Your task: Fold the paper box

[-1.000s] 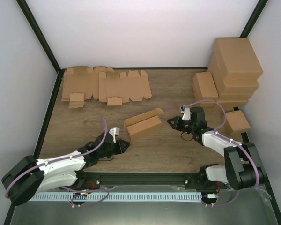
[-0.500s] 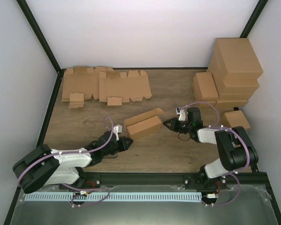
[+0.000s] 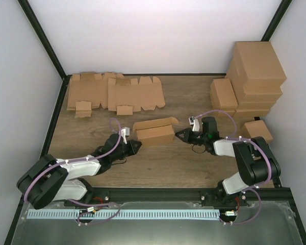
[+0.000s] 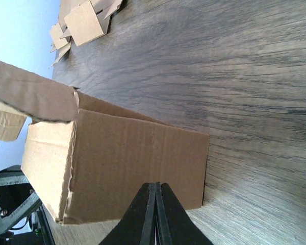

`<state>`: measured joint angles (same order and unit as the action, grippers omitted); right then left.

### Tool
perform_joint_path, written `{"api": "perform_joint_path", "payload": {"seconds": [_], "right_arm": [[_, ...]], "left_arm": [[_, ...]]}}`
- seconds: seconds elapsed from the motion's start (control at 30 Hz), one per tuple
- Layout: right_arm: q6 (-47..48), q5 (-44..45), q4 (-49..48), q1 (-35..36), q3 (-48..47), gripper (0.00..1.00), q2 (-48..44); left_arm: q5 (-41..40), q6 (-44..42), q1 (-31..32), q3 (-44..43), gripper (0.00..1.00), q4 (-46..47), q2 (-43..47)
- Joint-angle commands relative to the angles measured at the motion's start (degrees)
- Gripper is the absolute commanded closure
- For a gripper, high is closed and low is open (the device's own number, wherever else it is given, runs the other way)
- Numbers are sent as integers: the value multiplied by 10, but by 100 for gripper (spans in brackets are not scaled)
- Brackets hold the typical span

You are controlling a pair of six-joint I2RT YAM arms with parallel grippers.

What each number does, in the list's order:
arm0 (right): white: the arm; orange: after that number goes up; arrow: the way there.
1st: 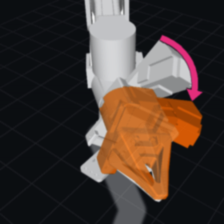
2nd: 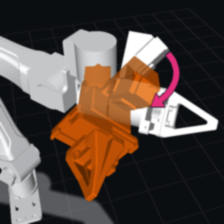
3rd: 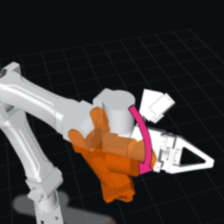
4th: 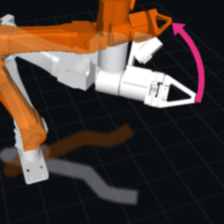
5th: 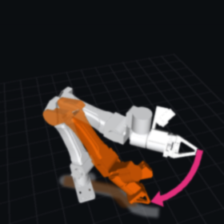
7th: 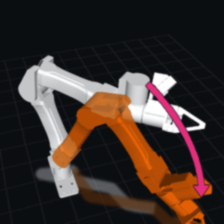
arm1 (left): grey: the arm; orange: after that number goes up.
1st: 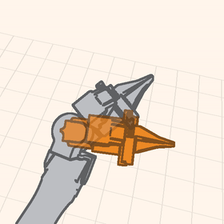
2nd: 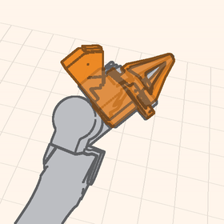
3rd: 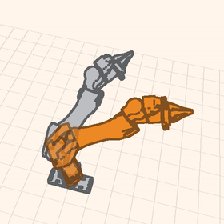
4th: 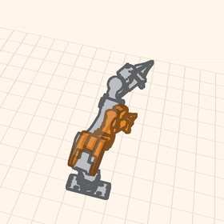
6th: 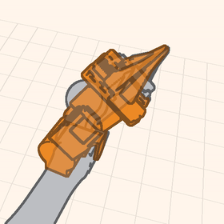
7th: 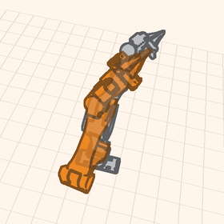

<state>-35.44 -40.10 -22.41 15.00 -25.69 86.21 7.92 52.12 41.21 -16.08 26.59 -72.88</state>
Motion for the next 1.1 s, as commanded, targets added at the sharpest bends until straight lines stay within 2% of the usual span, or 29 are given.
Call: {"api": "perform_joint_path", "payload": {"seconds": [0.0, 0.3, 0.7, 0.8, 0.93, 1.07], "right_arm": [[4, 1, -15, 9, -3, 99, 0], [8, 29, 5, 17, -11, 99, -15], [53, 100, 102, 20, 13, 99, -170], [71, 108, 127, 28, 8, 96, -211], [97, 134, 164, 67, -26, 91, -234], [104, 183, 174, 144, -77, 91, -189]], "left_arm": [[8, -46, -13, -22, 95, -10, -16], [16, -82, -40, -35, 95, 3, -61], [23, -142, -69, -88, 95, 14, -126], [31, -154, -72, -102, 95, 25, -153], [18, -184, -75, -122, 95, 14, -164], [-4, -205, -75, -120, 94, -29, -129]]}}
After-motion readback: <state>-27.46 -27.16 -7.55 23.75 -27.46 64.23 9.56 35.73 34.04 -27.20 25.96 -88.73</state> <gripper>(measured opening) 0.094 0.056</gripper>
